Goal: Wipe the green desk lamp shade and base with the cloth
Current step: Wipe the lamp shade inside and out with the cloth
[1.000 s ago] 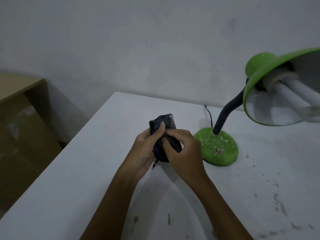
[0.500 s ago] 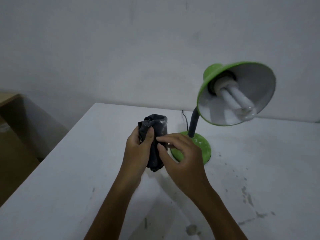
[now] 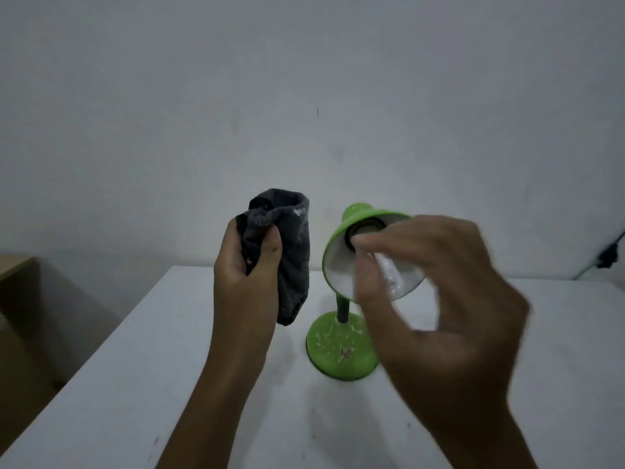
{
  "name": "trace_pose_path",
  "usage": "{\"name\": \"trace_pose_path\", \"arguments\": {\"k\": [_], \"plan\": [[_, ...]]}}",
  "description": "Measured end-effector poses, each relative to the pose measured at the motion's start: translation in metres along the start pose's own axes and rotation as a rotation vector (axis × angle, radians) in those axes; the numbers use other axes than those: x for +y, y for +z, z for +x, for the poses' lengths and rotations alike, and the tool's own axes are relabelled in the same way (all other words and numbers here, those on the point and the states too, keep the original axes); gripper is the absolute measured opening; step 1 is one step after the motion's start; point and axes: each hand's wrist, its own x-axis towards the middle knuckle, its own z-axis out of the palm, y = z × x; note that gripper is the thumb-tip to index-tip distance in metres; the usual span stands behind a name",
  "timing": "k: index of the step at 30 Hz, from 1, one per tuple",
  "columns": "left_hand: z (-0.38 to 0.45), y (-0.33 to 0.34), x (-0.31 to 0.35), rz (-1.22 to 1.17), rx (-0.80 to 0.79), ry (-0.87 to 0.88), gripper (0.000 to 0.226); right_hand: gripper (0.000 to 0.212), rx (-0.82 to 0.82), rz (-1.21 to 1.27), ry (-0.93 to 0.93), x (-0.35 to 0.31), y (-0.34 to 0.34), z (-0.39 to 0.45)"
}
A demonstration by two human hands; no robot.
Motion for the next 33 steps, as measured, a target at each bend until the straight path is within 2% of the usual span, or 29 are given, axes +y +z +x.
{"name": "trace_pose_path", "arguments": {"k": [2,5,7,9,12,18,22,25,27,33], "plan": [[0.005,0.006,0.005,0.028,-0.03,0.037,0.014,0.006,0.121,-0.097,0.05,0.017,-0.006,0.007],[0.013,0.015,0.011,0.043,-0.061,0.087,0.013,0.012,0.18,-0.059,0.332,0.043,-0.006,0.011],[0.017,0.02,0.014,0.043,-0.073,0.117,0.014,0.021,0.128,0.047,0.605,0.054,-0.003,0.011],[0.022,0.024,0.013,0.048,-0.085,0.135,0.014,0.039,0.026,0.155,0.849,0.063,0.0,0.01],[0.031,0.024,0.009,0.081,-0.098,0.133,0.013,0.061,-0.097,0.309,1.079,0.069,0.007,0.009],[0.066,0.023,-0.007,0.152,-0.144,-0.003,0.011,0.041,-0.132,0.331,1.098,0.067,0.01,0.007],[0.083,0.032,-0.015,0.271,-0.199,-0.004,0.009,0.061,-0.147,0.406,1.143,0.076,0.012,0.008],[0.092,0.043,-0.018,0.329,-0.211,0.03,0.01,0.076,-0.271,0.462,1.188,0.085,0.014,0.013],[0.095,0.049,-0.019,0.347,-0.219,0.033,0.014,0.073,-0.31,0.517,1.177,0.088,0.015,0.013],[0.098,0.056,-0.024,0.331,-0.244,0.033,0.013,0.066,-0.295,0.572,1.117,0.092,0.017,0.0]]}}
